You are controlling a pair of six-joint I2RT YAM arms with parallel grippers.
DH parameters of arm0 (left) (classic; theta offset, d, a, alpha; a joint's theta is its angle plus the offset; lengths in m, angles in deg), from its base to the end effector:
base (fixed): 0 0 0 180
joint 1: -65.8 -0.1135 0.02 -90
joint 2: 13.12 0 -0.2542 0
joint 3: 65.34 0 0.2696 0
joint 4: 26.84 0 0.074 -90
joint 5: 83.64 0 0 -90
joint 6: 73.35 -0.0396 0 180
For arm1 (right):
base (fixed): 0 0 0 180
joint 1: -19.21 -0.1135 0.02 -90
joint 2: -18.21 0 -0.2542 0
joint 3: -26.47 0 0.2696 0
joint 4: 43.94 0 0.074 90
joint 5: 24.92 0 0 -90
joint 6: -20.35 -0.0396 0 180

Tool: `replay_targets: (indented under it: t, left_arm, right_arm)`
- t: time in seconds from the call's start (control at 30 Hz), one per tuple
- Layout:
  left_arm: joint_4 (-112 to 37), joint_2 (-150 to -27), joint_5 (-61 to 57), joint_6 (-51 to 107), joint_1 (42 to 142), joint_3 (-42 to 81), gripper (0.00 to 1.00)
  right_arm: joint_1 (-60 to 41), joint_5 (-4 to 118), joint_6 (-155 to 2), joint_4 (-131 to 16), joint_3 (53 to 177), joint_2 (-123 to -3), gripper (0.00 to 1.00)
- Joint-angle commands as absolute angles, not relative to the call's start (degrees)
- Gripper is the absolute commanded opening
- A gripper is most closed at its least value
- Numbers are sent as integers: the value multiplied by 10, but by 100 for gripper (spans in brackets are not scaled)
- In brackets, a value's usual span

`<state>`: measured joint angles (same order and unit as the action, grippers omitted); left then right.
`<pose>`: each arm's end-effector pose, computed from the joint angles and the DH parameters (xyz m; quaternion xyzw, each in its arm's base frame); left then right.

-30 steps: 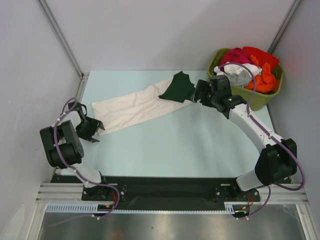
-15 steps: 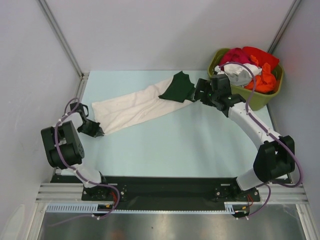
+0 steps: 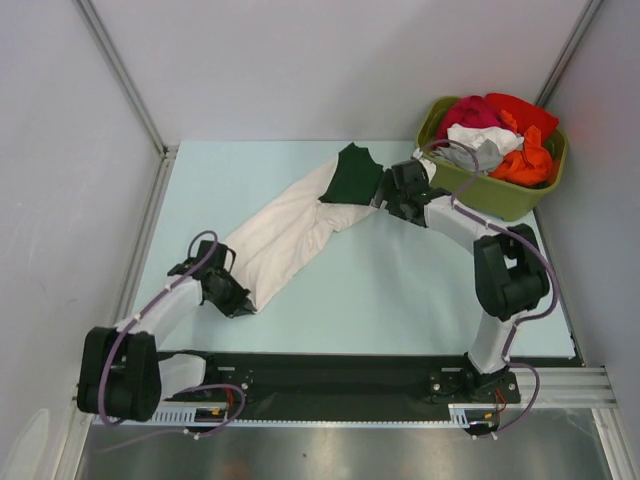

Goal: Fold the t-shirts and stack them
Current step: Fold the tshirt

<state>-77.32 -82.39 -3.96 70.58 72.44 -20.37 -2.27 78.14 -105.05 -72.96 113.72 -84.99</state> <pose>0.2032 -0.0308 0.1313 -0.3850 0.9091 -0.1435 0.0689 0.3912 0.1443 0.2073 0.1544 0.9057 0.0888 0.3846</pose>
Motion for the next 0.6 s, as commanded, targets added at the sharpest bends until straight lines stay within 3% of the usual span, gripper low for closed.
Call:
replay_targets:
  t: [0.0,0.1,0.13,0.4,0.47,0.57]
  left_arm:
    - [-816,-761,-41,761,794,-217,0]
    - [-828,-719,-40,797,857,-227,0]
    - [-830,-712,-39,805,871,-229,0]
    - [-863,-659,-27,841,955,-243,0]
    - [-864,-655,-22,850,969,-245,0]
    - [-860,-659,-17,867,997,-245,0]
  right_arm:
    - [-31,853,-1074,-652,1164,-886,100]
    - [-36,867,-1081,-622,1189,-938,91]
    - [-37,866,-1081,-617,1197,-952,81]
    - [-64,903,-1099,-580,1236,-1020,73]
    - [-64,900,-1101,-582,1252,-1035,60]
    - [-65,899,-1095,-581,1283,-1067,55]
